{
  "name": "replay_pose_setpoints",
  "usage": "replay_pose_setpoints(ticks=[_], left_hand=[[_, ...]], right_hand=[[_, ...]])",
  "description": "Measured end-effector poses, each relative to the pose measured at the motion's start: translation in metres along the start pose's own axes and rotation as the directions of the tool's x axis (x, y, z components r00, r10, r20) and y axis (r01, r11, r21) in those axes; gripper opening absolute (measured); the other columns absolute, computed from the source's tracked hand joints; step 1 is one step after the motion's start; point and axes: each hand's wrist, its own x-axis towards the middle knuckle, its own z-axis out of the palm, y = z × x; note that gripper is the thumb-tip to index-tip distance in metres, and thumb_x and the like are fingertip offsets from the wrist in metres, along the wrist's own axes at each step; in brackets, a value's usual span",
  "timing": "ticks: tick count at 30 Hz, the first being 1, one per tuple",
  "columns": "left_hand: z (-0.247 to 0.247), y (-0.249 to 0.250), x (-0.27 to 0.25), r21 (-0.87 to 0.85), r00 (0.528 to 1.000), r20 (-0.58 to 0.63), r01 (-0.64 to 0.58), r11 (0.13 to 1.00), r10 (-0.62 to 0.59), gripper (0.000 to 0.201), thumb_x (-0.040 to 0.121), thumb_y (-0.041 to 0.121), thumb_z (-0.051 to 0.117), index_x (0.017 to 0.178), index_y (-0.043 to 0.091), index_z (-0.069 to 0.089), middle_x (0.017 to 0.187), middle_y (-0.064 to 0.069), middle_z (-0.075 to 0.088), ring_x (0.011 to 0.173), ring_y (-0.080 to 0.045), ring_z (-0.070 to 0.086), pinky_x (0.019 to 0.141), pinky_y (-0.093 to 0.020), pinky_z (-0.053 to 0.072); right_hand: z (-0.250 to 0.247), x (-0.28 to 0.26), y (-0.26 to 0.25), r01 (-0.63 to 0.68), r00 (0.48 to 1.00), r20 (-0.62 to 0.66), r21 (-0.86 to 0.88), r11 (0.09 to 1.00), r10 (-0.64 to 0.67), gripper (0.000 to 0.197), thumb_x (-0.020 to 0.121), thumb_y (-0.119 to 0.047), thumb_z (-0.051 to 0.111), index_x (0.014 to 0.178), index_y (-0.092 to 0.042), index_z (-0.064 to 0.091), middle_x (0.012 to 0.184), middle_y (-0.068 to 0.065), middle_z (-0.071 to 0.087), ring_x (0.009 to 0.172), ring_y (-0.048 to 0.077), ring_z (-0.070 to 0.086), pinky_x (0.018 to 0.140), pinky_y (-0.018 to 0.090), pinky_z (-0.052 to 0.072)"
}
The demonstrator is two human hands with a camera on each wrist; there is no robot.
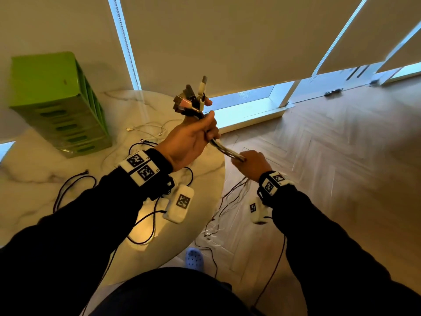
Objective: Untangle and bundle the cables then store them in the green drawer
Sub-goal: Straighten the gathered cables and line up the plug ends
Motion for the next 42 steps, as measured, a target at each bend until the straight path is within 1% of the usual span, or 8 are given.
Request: replay_pose_setpoints(ticks=[4, 12, 18, 23, 29, 35, 38, 42], left_hand=[[0.007, 0.017, 0.014, -0.029, 0.993, -0.115, -0.035, 0.999, 0.031, 0.003, 0.101, 0.025, 0.049, 0.098, 0.025, 0.048, 0.068, 0.007, 0.036, 0.066, -0.013, 0.034, 0.075, -0.029, 0.039], [0.000, -0.014, 0.022, 0.160, 0.988, -0.153, 0.016, 0.987, 0.009, 0.034, 0.109, 0.041, 0.031, 0.081, 0.022, 0.033, 0.061, 0.010, 0.028, 0.057, -0.010, 0.022, 0.059, -0.030, 0.021], [0.002, -0.025, 0.020, 0.293, 0.995, -0.091, 0.064, 0.954, -0.039, 0.042, 0.107, 0.047, 0.031, 0.077, 0.020, 0.038, 0.059, 0.006, 0.035, 0.057, -0.012, 0.034, 0.064, -0.030, 0.035], [0.013, -0.042, 0.023, 0.616, 0.996, -0.079, 0.013, 0.788, 0.046, 0.040, 0.106, 0.051, 0.034, 0.081, 0.027, 0.055, 0.078, -0.001, 0.060, 0.080, -0.011, 0.061, 0.088, -0.036, 0.049], [-0.005, -0.041, 0.044, 0.903, 0.970, -0.041, -0.067, 0.425, 0.241, 0.029, 0.097, 0.065, 0.040, 0.089, 0.044, 0.059, 0.094, -0.003, 0.058, 0.101, -0.024, 0.057, 0.095, -0.043, 0.045], [-0.001, -0.019, 0.050, 0.234, 0.981, -0.161, 0.143, 0.961, -0.107, 0.036, 0.091, 0.013, 0.074, 0.119, 0.003, 0.055, 0.088, -0.009, 0.070, 0.082, -0.022, 0.068, 0.060, -0.032, 0.047], [0.000, -0.019, 0.054, 0.056, 0.985, -0.171, 0.045, 0.997, -0.035, 0.053, 0.085, 0.000, 0.075, 0.134, 0.013, 0.059, 0.098, -0.004, 0.067, 0.094, -0.017, 0.066, 0.080, -0.027, 0.053], [0.005, -0.023, 0.053, 0.374, 0.975, -0.178, -0.060, 0.925, 0.135, 0.014, 0.091, 0.023, 0.075, 0.103, 0.021, 0.068, 0.083, 0.010, 0.061, 0.080, -0.006, 0.059, 0.083, -0.027, 0.049]], right_hand=[[0.020, -0.013, 0.015, -0.065, 0.986, -0.157, -0.074, 0.995, 0.053, 0.048, 0.099, -0.052, 0.039, 0.069, -0.018, 0.055, 0.062, -0.001, 0.058, 0.063, 0.025, 0.061, 0.056, 0.027, 0.044], [0.083, -0.059, -0.005, 0.155, 0.917, 0.384, -0.090, 0.984, -0.110, 0.043, 0.086, -0.067, 0.059, 0.095, -0.026, 0.051, 0.089, -0.003, 0.063, 0.086, 0.022, 0.065, 0.075, 0.033, 0.051], [0.024, -0.056, -0.033, 0.149, 0.988, -0.012, 0.266, 0.953, -0.151, 0.105, 0.070, -0.066, 0.077, 0.152, -0.026, 0.026, 0.153, -0.001, 0.039, 0.135, 0.016, 0.044, 0.112, 0.041, 0.040], [-0.022, -0.045, -0.075, 0.343, 0.938, -0.198, 0.642, 0.686, -0.284, 0.078, 0.087, -0.008, 0.074, 0.148, -0.017, 0.027, 0.137, 0.001, 0.053, 0.124, 0.011, 0.057, 0.100, 0.029, 0.051], [-0.026, -0.051, -0.084, 0.232, 0.972, -0.177, 0.804, 0.548, -0.153, 0.035, 0.097, -0.020, 0.042, 0.128, -0.035, 0.043, 0.073, -0.003, 0.050, 0.064, 0.014, 0.045, 0.062, 0.034, 0.041], [-0.033, -0.059, -0.087, 0.174, 0.979, -0.094, 0.848, 0.501, -0.180, 0.019, 0.102, -0.010, 0.039, 0.108, -0.022, 0.054, 0.064, -0.019, 0.048, 0.057, 0.005, 0.037, 0.053, 0.024, 0.032], [-0.039, -0.063, -0.092, 0.092, 0.979, 0.008, 0.876, 0.473, -0.205, 0.012, 0.102, -0.010, 0.039, 0.100, -0.017, 0.049, 0.059, -0.014, 0.039, 0.054, 0.007, 0.032, 0.051, 0.025, 0.029], [-0.048, -0.058, -0.097, -0.009, 0.962, 0.145, 0.861, 0.509, -0.230, 0.004, 0.100, -0.013, 0.040, 0.098, -0.015, 0.042, 0.063, -0.005, 0.031, 0.053, 0.011, 0.027, 0.052, 0.028, 0.027]])
